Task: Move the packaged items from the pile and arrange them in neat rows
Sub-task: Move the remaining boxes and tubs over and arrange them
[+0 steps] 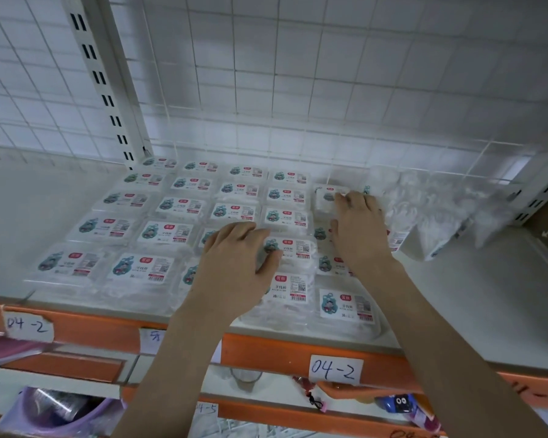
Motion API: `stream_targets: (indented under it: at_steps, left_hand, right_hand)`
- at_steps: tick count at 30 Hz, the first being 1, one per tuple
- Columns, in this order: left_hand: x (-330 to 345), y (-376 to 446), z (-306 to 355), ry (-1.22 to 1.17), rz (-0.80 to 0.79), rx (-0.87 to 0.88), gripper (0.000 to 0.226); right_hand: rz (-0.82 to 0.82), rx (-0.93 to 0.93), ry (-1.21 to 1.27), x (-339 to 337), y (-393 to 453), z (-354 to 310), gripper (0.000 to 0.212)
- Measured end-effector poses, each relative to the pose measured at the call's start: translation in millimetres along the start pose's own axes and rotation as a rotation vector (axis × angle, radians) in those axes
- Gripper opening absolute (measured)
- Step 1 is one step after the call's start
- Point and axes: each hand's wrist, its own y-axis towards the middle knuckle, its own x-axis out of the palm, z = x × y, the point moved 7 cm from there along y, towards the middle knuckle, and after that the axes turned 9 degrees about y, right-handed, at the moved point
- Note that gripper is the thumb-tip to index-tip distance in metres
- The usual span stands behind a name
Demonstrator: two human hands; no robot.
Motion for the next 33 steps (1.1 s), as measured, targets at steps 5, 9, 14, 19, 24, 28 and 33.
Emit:
stream_targets:
  at_steps: [5, 9, 14, 19, 24, 28, 33]
  left_hand:
    - [0.7, 0.0, -1.1, 0.015, 0.032, 0.008, 0.053]
    - [-0.9, -0.2, -0.5, 0.023, 0.038, 0.01, 0.049]
    - [0.3, 2.3, 1.0, 0.019, 0.028, 0.03, 0.045]
    - [-2.3, 2.2, 1.7, -0.003, 0.006, 0.031, 0.042]
    - [-11.3, 11.4, -11.0, -0.148, -0.055, 0.027, 0.038]
    - [-46.7, 6.2, -55.2, -0.128, -0.04, -0.01, 0.037]
    - [-91.4, -44.5, -176.6, -0.114, 0.071, -0.184, 0.031]
  right_hand:
    - [-0.037, -0.007, 0.131, 0.9, 19.1, -5.5, 0.057]
    - [-0.018, 0.016, 0.12, 1.7, 36.9, -0.8, 0.046]
    - [-0.049, 0.012, 0.161, 3.2, 48.7, 1.4, 0.048]
    - [-0.108, 0.04, 0.207, 1.5, 46.3, -2.0, 0.044]
    - [-0.024, 0.02, 0.262, -22.9, 35.1, -36.1, 0.037]
    - [0.026, 0.011, 0.373, -46.2, 8.8, -90.0, 0.04]
    - [0.012, -0.051, 0.531, -43.0, -34.8, -212.5, 0.04]
